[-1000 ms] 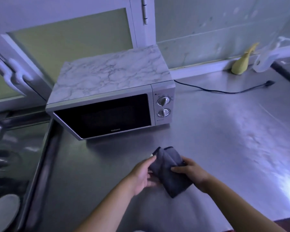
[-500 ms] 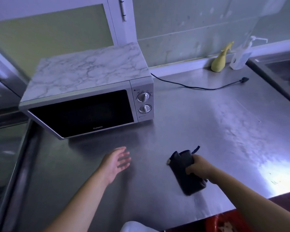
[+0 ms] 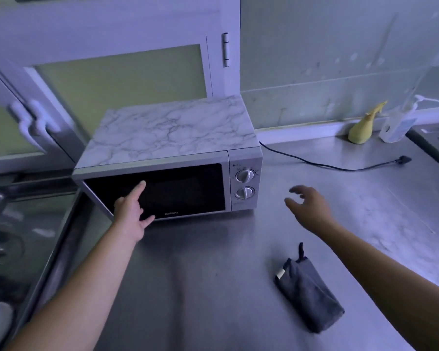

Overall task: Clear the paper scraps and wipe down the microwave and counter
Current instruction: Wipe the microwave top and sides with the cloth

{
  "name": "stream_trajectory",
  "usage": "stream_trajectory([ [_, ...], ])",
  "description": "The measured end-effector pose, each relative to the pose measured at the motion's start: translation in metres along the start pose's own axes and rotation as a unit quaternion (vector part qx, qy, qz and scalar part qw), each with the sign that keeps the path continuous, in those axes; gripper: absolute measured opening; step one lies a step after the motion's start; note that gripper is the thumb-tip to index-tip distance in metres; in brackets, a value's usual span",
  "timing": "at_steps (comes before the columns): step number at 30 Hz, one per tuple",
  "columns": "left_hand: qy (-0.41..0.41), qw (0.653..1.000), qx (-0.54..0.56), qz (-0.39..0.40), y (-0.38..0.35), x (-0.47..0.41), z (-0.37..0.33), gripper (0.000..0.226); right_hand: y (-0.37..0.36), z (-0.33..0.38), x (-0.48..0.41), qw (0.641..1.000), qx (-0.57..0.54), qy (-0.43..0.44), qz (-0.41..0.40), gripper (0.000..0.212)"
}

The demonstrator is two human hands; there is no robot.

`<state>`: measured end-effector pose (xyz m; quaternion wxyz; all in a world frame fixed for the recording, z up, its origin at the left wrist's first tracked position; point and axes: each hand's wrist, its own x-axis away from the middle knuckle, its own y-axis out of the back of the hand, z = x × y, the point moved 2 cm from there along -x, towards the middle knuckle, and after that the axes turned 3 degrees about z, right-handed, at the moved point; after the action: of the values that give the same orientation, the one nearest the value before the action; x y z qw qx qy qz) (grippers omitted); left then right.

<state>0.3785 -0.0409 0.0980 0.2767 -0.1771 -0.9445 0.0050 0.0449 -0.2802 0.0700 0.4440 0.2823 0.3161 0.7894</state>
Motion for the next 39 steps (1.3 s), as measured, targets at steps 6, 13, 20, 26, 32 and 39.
stream_trajectory([
  [6,0.01,0.998,0.028,-0.058,-0.016,-0.016,-0.046,0.112,0.018,0.12,-0.06,0.987,-0.093,0.128,-0.028,0.045],
  [13,0.046,0.987,0.034,-0.149,-0.043,-0.031,-0.058,0.148,0.012,0.203,-0.155,0.982,0.093,0.161,0.019,0.066],
  [20,0.04,0.987,0.038,-0.152,-0.046,-0.054,-0.061,0.149,0.004,0.244,-0.25,0.976,0.152,0.153,0.02,0.07],
  [26,0.024,0.992,0.072,-0.103,-0.043,-0.068,-0.059,0.124,-0.007,0.257,-0.306,0.97,0.195,0.139,0.047,0.067],
  [32,0.013,0.991,0.096,-0.089,-0.052,-0.071,-0.065,0.126,-0.007,0.252,-0.327,0.966,0.207,0.153,0.03,0.075],
  [39,0.026,0.993,0.074,-0.086,-0.043,-0.067,-0.06,0.121,-0.019,0.249,-0.319,0.964,0.214,0.149,0.04,0.078],
])
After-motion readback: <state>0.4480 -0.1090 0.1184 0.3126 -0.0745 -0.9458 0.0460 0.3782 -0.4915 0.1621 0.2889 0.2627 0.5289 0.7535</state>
